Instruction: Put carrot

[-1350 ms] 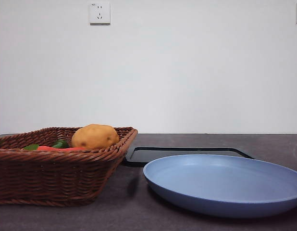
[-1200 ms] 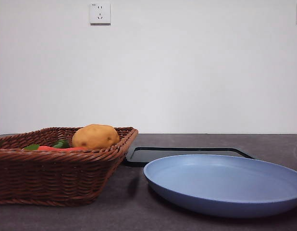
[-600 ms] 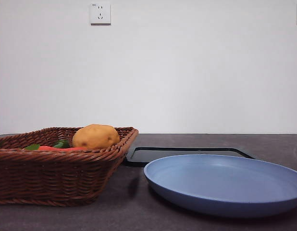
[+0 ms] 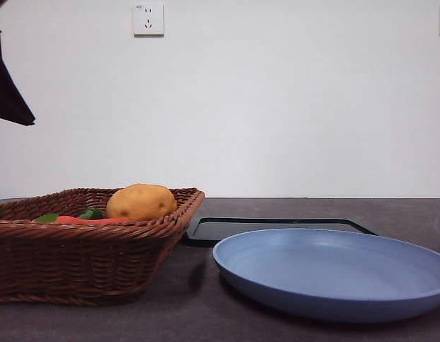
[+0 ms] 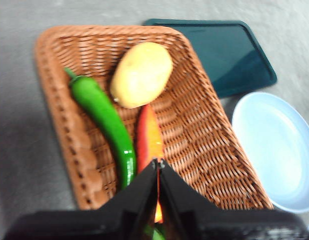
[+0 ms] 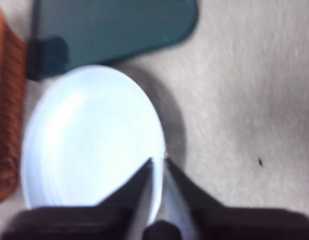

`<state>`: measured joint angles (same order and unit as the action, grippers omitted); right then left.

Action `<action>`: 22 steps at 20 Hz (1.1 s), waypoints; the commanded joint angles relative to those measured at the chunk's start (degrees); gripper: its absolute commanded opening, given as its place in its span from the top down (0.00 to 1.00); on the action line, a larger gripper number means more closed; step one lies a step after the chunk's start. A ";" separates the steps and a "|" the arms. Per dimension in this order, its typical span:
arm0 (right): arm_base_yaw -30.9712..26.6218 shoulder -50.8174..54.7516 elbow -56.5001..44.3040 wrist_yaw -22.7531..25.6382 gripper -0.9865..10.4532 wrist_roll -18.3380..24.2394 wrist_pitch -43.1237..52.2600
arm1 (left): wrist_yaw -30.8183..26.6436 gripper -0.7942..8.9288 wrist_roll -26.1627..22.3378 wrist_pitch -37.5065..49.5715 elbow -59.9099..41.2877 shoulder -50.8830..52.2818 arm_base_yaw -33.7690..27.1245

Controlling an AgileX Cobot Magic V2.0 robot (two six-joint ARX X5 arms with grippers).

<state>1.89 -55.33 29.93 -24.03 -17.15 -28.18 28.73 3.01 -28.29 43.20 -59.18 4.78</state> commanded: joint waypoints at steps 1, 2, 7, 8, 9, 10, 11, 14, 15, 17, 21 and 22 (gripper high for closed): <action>0.11 -3.39 0.77 -0.07 0.75 0.70 0.72 | 0.15 0.75 -1.55 1.79 0.81 -0.33 1.01; 0.22 -4.94 0.77 -0.09 0.74 0.74 1.03 | 0.02 0.68 -1.53 2.54 0.81 -0.33 1.42; 3.34 -13.33 0.77 -1.70 0.73 0.68 6.01 | 0.00 0.64 -1.51 3.85 0.81 -0.33 3.67; 4.02 -14.91 0.77 -1.70 0.73 0.57 7.04 | -0.04 0.64 -1.51 3.85 0.81 -0.33 3.98; 4.46 -16.46 0.77 -1.57 0.73 0.55 7.50 | -0.13 0.64 -1.53 3.82 0.81 -0.33 4.24; 4.70 -17.86 0.77 -1.60 0.73 0.52 7.89 | -0.11 0.64 -1.53 3.82 0.81 -0.33 4.33; 4.94 -19.10 0.77 -1.99 0.74 0.52 8.59 | -0.11 0.64 -1.53 3.80 0.81 -0.33 4.33; 5.01 -21.24 0.77 -5.40 0.82 0.50 10.38 | -0.11 0.64 -1.51 3.80 0.81 -0.33 4.33; 5.01 -21.31 0.77 -5.60 0.85 0.50 10.43 | -0.11 0.64 -1.53 3.82 0.81 -0.33 4.33; 4.98 -21.29 0.77 -5.64 0.91 0.50 10.43 | -0.13 0.64 -1.51 3.91 0.81 -0.33 4.33; 4.94 -20.61 0.79 -5.90 0.91 -1.29 10.21 | -0.66 0.64 0.17 5.66 0.81 -0.33 6.56; 4.94 -19.91 0.79 -6.05 0.91 -1.29 9.86 | -3.13 0.64 0.02 5.99 0.81 -0.42 8.04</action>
<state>6.74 -75.20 30.00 -29.50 -17.78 -18.85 25.96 2.98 -23.00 43.20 -59.13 12.51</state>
